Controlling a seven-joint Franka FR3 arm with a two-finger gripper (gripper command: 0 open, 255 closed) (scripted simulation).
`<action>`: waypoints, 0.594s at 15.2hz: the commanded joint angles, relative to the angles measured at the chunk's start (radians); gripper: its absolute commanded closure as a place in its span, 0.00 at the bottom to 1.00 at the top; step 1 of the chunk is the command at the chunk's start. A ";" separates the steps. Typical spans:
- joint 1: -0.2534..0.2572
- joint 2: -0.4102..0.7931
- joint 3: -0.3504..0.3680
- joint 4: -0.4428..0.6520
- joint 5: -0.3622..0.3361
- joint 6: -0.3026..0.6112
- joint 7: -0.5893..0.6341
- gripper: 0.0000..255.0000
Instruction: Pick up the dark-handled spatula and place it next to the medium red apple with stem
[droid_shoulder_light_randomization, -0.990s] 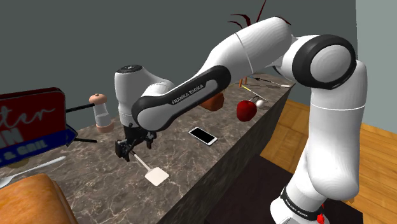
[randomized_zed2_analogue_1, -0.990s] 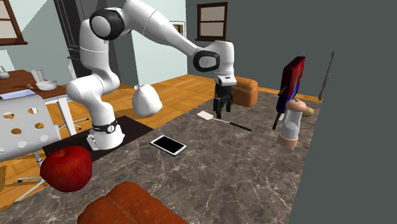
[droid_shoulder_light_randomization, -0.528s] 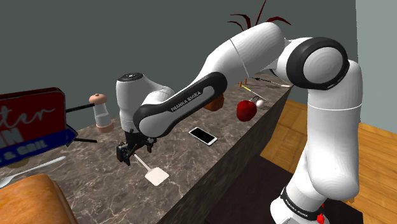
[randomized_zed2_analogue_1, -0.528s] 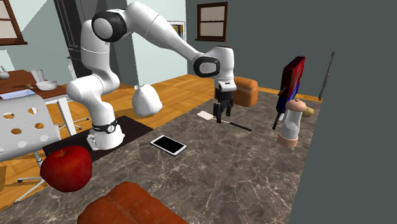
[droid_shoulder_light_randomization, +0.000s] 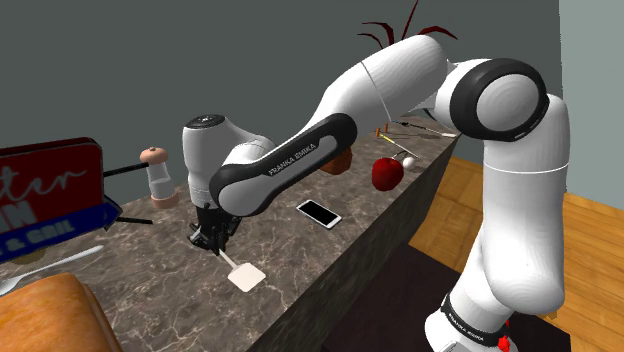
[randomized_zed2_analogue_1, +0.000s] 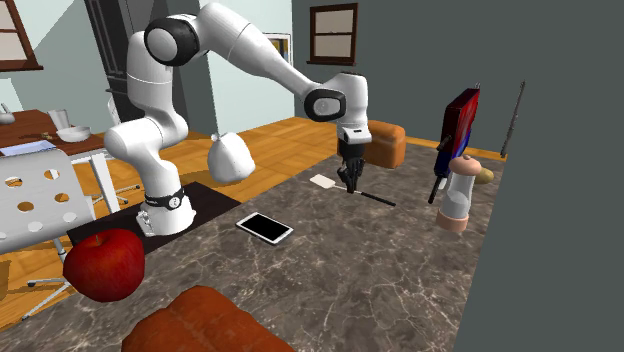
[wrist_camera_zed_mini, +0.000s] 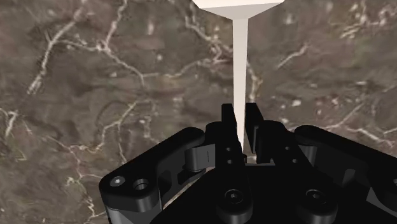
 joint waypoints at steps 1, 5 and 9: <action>0.000 0.000 0.000 0.000 0.000 0.000 0.000 1.00; 0.000 0.000 0.000 0.000 0.000 0.000 0.000 1.00; -0.004 -0.021 0.005 0.014 0.013 -0.033 -0.009 1.00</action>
